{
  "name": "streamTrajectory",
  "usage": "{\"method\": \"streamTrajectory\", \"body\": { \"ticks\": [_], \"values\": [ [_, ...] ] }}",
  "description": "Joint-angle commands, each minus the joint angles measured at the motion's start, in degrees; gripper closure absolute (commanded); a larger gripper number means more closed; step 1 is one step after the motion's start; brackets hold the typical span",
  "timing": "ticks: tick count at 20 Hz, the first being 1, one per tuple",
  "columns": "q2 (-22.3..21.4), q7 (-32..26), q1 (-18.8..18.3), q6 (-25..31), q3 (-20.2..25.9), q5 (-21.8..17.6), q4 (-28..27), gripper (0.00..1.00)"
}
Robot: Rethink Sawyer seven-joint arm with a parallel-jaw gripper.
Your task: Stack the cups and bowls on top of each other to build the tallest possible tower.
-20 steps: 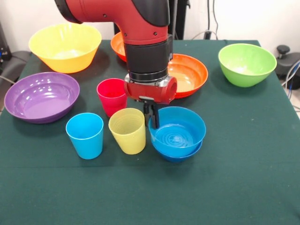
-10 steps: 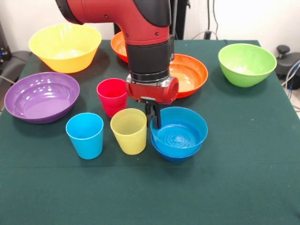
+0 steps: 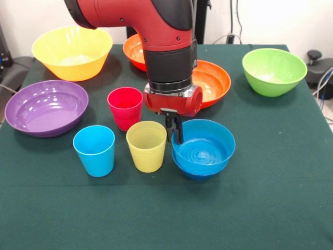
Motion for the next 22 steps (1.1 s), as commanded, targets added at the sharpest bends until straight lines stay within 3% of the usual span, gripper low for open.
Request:
{"method": "streamTrajectory", "body": {
  "ticks": [1,22],
  "values": [
    [3.93,0.15,1.79,0.97,4.22,-2.41,-1.48,1.0],
    [3.93,-0.94,1.22,2.0,3.81,-2.97,-1.36,1.0]
  ]
}}
